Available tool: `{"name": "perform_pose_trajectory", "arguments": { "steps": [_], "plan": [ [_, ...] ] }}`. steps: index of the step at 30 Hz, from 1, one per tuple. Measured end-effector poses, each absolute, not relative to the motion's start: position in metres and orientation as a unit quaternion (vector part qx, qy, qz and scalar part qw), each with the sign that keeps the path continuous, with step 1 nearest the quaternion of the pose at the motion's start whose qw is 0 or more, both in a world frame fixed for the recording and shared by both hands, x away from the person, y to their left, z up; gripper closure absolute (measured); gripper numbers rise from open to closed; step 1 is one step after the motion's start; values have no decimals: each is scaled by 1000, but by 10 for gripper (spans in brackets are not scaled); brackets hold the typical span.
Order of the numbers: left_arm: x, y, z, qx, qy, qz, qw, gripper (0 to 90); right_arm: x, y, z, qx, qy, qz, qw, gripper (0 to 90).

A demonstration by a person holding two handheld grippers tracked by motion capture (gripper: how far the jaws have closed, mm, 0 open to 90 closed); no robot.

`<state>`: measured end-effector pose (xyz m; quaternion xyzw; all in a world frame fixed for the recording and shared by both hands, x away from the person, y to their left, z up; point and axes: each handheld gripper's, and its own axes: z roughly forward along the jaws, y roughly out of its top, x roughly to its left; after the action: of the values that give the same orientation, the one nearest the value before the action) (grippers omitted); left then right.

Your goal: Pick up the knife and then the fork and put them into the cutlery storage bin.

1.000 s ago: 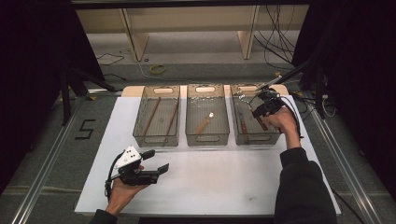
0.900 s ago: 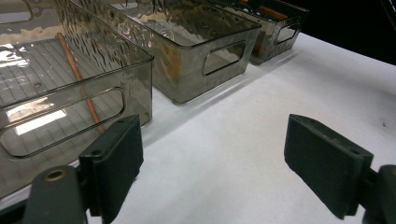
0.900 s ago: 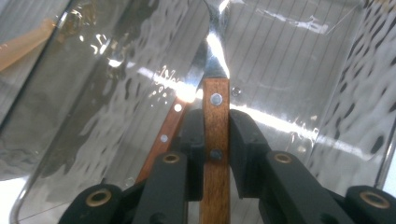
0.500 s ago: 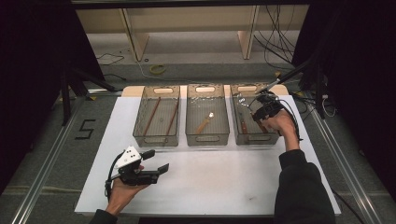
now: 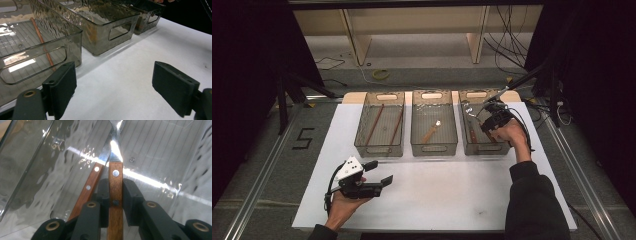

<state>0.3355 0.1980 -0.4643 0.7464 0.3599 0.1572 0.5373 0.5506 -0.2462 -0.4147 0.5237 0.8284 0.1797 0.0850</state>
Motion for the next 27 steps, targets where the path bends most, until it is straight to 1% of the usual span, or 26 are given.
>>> {"name": "perform_pose_trajectory", "arguments": {
  "steps": [3, 5, 6, 7, 9, 10, 15, 21, 27],
  "plan": [
    [335, 198, -464, 746, 360, 157, 537, 191, 550, -246, -417, 525, 829, 177, 81, 772],
    [335, 198, -464, 746, 360, 157, 537, 190, 551, -245, -418, 527, 828, 176, 78, 749],
    [335, 198, -464, 746, 360, 157, 537, 190, 551, -245, -418, 531, 825, 177, 80, 670],
    [335, 198, -464, 746, 360, 157, 537, 190, 552, -245, -417, 535, 821, 184, 78, 616],
    [336, 198, -464, 746, 360, 157, 538, 190, 552, -245, -415, 533, 821, 191, 70, 552],
    [336, 198, -464, 746, 360, 157, 538, 190, 552, -245, -414, 532, 821, 195, 75, 529],
    [335, 198, -464, 746, 360, 157, 538, 190, 549, -247, -410, 534, 817, 204, 75, 467],
    [335, 198, -464, 746, 360, 157, 537, 190, 542, -244, -403, 522, 819, 223, 80, 429],
    [335, 198, -464, 746, 360, 157, 537, 190, 525, -239, -392, 501, 816, 269, 99, 391]
  ]
}}
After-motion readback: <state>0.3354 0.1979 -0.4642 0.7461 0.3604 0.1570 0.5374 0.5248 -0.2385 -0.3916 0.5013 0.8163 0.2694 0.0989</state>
